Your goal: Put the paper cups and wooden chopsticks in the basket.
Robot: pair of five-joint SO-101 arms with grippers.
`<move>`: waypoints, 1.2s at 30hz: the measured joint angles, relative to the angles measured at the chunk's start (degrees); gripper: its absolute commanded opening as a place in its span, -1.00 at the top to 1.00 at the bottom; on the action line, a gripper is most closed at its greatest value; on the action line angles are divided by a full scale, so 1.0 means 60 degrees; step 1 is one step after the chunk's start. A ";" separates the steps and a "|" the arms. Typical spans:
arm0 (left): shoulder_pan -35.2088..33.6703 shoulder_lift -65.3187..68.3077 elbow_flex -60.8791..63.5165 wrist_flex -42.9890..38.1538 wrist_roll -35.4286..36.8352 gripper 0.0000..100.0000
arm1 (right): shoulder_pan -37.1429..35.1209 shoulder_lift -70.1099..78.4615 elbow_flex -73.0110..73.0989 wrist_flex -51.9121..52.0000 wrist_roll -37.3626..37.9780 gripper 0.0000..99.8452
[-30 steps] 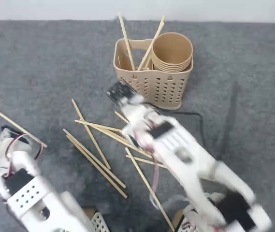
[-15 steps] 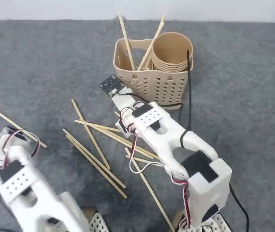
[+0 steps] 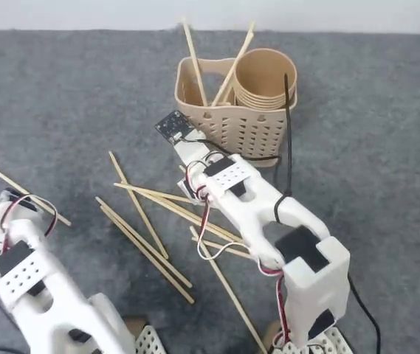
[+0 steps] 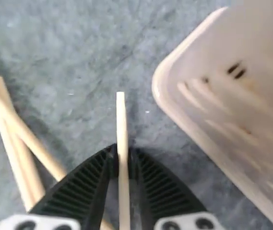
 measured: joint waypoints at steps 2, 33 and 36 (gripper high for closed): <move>0.0029 0.0000 0.0000 0.0000 0.0000 0.77 | -0.0073 -0.0484 0.0425 0.0015 -0.0234 0.99; 0.0469 0.0015 0.0029 0.0000 0.0000 0.77 | 0.1084 -1.0256 0.2886 -1.0857 -0.2066 0.99; 0.0469 0.0015 0.0029 0.0000 0.0000 0.77 | 0.1568 -0.8733 0.1949 -1.1018 -0.2095 0.99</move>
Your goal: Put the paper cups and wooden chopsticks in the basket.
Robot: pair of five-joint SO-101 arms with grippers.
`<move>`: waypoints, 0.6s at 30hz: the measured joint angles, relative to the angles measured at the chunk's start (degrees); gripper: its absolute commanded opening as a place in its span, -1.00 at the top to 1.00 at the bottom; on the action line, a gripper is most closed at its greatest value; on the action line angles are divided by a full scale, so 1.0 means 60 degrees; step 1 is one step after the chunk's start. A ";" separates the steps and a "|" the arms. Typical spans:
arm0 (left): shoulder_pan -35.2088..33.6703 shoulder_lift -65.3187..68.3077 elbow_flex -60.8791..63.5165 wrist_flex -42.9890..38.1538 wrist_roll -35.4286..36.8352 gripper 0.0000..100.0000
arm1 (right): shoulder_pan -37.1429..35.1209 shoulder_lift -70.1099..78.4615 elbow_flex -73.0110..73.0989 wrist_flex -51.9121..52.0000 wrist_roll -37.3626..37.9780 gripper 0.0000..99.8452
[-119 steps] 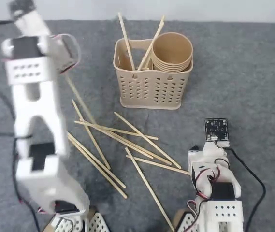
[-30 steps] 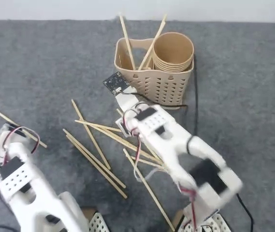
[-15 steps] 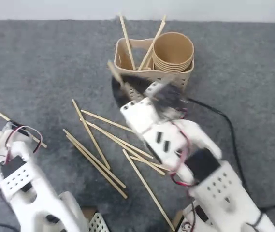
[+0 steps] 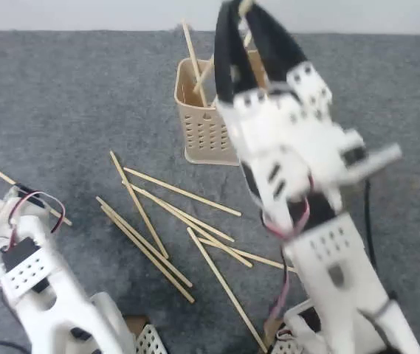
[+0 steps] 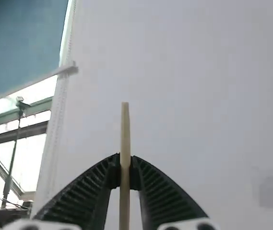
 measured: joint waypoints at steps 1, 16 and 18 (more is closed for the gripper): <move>0.0000 0.0000 0.0029 -0.0088 0.0000 0.77 | 0.0132 0.0557 -0.0322 -0.0015 0.0000 0.99; 0.0205 0.0000 0.0366 -0.0762 0.0000 0.77 | 0.1201 0.5055 -0.1949 -0.0073 -0.0059 0.99; 0.0205 0.0000 0.0366 -0.0762 0.0000 0.77 | 0.1128 0.5070 -0.1685 0.0396 -0.0059 0.99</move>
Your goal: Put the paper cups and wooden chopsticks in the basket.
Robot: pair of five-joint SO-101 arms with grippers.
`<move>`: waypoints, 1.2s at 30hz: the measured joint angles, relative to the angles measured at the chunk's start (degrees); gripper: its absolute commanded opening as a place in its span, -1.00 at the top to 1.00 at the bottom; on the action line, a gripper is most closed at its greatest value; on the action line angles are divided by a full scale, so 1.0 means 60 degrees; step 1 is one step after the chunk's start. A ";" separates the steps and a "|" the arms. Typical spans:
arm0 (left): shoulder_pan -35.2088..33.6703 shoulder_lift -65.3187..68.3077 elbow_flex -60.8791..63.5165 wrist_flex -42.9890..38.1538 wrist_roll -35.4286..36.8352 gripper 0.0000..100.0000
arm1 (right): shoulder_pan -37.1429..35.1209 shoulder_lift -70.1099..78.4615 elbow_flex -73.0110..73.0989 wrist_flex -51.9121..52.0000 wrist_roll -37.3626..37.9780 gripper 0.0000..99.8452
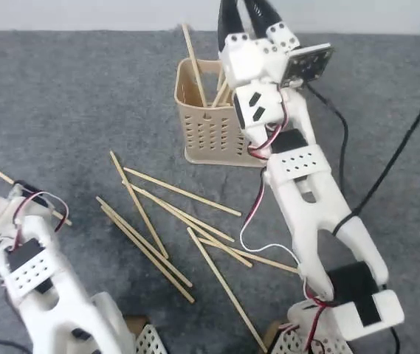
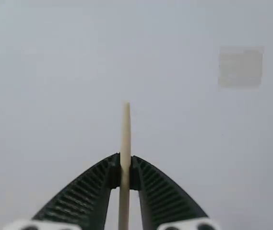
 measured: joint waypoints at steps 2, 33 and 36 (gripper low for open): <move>0.0000 0.0000 0.0000 0.0000 0.0000 0.77 | -0.0117 -0.0015 0.0029 0.0908 0.0000 0.97; -0.0015 0.0425 -0.1011 0.1568 -0.0352 0.77 | 0.0000 -0.7692 -0.3062 1.8593 -0.2491 0.43; -0.0132 0.1392 -0.2051 0.2066 -0.0425 0.77 | -0.0015 -0.7956 -0.2330 1.9663 -0.1568 0.43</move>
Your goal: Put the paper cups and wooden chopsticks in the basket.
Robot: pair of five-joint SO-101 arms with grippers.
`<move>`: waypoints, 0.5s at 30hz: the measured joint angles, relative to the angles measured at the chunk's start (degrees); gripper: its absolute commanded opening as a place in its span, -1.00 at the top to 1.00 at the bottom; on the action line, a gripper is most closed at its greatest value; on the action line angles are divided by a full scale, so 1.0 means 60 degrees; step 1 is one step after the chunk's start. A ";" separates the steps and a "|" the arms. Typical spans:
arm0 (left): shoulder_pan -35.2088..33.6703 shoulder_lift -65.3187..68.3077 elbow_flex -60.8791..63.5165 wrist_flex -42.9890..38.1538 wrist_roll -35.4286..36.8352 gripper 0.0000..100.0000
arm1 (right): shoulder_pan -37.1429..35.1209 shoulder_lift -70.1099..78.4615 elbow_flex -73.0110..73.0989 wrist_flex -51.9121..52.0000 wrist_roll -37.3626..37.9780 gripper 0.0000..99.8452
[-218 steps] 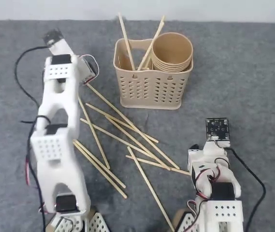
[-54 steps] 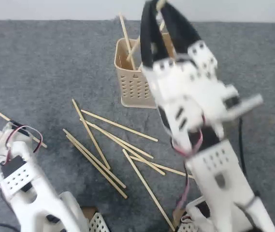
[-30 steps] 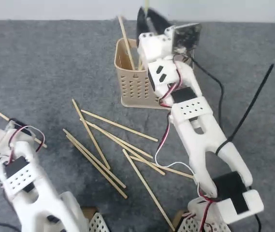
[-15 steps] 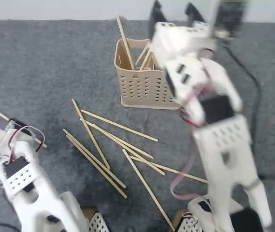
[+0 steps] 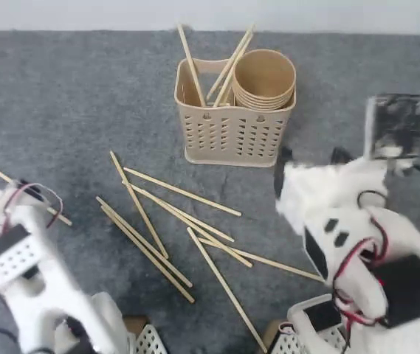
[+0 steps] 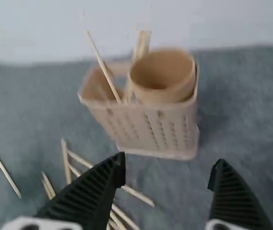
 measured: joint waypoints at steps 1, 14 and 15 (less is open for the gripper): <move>-0.0103 0.0440 -0.0484 0.0176 0.0015 0.77 | 0.0073 0.0015 0.0454 0.0132 0.0278 0.43; -0.0454 0.8454 -1.0286 0.5407 -0.0850 0.77 | 0.1158 0.0190 0.8630 -0.2623 0.2711 0.43; -0.0454 0.9055 -1.1106 0.5758 -0.0850 0.77 | 0.1187 0.0190 0.9128 -0.3004 0.2711 0.43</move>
